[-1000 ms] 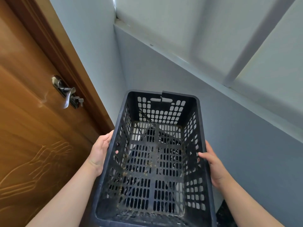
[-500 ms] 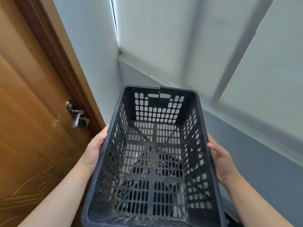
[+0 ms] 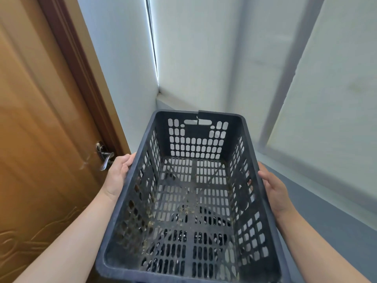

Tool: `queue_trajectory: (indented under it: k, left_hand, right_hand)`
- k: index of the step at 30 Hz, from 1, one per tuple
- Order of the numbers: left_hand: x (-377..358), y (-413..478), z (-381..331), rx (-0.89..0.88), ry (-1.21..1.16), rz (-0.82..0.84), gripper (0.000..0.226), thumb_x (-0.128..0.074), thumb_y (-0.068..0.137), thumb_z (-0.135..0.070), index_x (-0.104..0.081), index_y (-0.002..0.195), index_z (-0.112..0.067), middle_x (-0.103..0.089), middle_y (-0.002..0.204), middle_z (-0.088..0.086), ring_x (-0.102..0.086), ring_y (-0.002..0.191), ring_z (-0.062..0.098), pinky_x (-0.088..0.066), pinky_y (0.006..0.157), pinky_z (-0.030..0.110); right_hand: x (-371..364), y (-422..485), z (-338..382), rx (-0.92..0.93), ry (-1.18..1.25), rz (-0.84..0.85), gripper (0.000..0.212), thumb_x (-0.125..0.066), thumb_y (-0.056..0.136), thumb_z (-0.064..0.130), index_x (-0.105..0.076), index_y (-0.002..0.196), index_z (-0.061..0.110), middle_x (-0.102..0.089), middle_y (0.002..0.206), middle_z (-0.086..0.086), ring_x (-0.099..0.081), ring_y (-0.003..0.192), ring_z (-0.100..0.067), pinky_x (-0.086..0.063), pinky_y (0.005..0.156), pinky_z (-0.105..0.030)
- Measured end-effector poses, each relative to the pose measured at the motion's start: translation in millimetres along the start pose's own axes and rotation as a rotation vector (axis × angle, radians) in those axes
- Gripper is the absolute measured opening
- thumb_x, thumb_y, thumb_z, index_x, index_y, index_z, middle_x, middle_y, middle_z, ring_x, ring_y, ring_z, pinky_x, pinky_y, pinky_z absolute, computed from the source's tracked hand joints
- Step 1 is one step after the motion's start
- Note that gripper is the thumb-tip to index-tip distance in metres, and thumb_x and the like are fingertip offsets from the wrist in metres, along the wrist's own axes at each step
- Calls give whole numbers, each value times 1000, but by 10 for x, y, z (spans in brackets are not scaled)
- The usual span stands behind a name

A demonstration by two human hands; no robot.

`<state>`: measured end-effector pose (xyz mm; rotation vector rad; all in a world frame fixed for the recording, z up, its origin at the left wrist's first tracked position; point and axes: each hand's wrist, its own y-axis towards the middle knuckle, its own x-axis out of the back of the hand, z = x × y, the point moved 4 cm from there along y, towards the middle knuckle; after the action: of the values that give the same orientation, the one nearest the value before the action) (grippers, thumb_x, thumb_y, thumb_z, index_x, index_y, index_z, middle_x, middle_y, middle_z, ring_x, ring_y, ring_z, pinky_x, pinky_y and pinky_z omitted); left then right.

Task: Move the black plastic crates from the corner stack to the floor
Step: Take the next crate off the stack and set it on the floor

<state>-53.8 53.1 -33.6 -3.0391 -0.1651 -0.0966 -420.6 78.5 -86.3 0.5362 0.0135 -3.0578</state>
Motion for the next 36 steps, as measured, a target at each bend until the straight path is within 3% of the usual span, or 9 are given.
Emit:
queue_trajectory:
  k: [4, 7, 11, 14, 18, 22, 26, 31, 36]
  left_hand:
    - [-83, -158, -61, 1, 39, -78, 31, -25, 109, -27, -49, 123, -15, -57, 107, -19, -59, 95, 2, -45, 67, 4]
    - [-174, -246, -70, 33, 16, -32, 42, -26, 106, -38, -55, 129, -17, -63, 118, -9, -58, 113, 16, -47, 80, 23]
    - [-366, -422, -147, 11, 40, -48, 33, -24, 108, -30, -55, 117, -21, -60, 106, -15, -57, 96, 5, -47, 67, 10]
    - [-473, -503, -131, 23, 11, -2, 34, -24, 106, -38, -56, 112, -30, -64, 102, -22, -61, 92, 1, -45, 66, 12]
    - [-579, -598, -138, -10, -35, 36, 34, -24, 107, -31, -58, 104, -28, -70, 68, -32, -66, 63, -14, -47, 47, 5]
    - [-676, -660, -180, -40, -47, 118, 33, -26, 108, -22, -59, 102, -20, -75, 75, -20, -67, 60, -11, -47, 48, 5]
    - [-670, -641, -94, -31, -68, 257, 38, -28, 106, -34, -65, 104, -26, -77, 78, -16, -72, 73, 0, -54, 55, 15]
    - [-663, -742, -70, 5, -85, 383, 42, -25, 106, -32, -65, 98, -23, -75, 71, -14, -71, 62, 0, -55, 51, 15]
    - [-722, -808, 3, 25, -101, 511, 43, -27, 104, -32, -68, 108, -19, -76, 89, 1, -73, 72, 10, -59, 61, 22]
  right_hand:
    - [111, -74, 66, 3, 6, 22, 56, -44, 95, 32, -57, 149, 23, -65, 138, -19, -64, 116, -39, -46, 105, -57]
    - [231, -134, 110, -4, 27, 16, 55, -46, 94, 33, -60, 147, 24, -67, 133, -18, -68, 108, -36, -51, 99, -51]
    - [339, -253, 202, 6, 44, 25, 56, -46, 94, 34, -60, 147, 24, -68, 131, -16, -66, 111, -39, -52, 98, -51]
    - [412, -400, 263, 12, 56, -4, 56, -47, 93, 34, -61, 146, 23, -70, 123, -16, -68, 103, -36, -55, 90, -47]
    - [479, -625, 343, 25, 51, -48, 50, -44, 99, 30, -61, 145, 22, -70, 124, -16, -69, 103, -36, -56, 89, -47]
    - [503, -891, 392, 50, 7, -124, 49, -41, 102, 29, -60, 147, 21, -72, 132, -16, -73, 109, -33, -56, 93, -46]
    - [474, -1164, 405, 64, 4, -179, 54, -45, 97, 31, -59, 148, 21, -70, 134, -14, -70, 112, -33, -53, 96, -47]
    - [366, -1550, 379, 84, 39, -245, 50, -33, 106, 22, -58, 149, 19, -73, 128, -12, -73, 107, -31, -64, 82, -39]
    - [354, -2047, 314, 124, 4, -368, 50, -32, 107, 21, -59, 149, 21, -66, 145, -11, -66, 127, -33, -57, 99, -43]
